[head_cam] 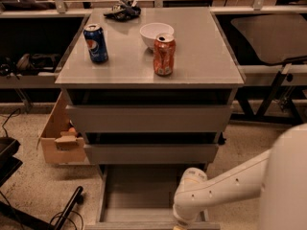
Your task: Close bottom drawer
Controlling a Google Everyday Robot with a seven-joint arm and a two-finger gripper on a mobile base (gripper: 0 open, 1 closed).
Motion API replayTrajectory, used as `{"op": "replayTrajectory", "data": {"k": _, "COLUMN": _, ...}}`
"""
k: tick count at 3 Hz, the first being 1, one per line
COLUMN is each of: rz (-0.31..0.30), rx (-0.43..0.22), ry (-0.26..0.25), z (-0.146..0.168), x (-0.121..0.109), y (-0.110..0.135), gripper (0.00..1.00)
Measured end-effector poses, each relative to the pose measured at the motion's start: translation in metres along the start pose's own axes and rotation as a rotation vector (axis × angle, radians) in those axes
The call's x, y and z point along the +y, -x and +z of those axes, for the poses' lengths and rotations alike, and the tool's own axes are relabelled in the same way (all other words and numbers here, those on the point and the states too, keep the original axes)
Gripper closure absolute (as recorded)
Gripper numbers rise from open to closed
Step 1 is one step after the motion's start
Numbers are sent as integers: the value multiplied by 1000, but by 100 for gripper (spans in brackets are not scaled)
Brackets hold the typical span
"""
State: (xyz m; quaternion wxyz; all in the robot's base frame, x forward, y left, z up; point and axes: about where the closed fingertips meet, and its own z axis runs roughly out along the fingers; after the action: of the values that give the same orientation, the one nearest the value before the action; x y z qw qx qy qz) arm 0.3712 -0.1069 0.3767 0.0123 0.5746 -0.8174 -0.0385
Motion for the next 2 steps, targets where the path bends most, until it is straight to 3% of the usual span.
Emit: {"op": "replayTrajectory", "data": {"k": 2, "rz": 32, "rx": 6, "ry": 73, "z": 114, "x": 22, "y": -12, "gripper": 41}}
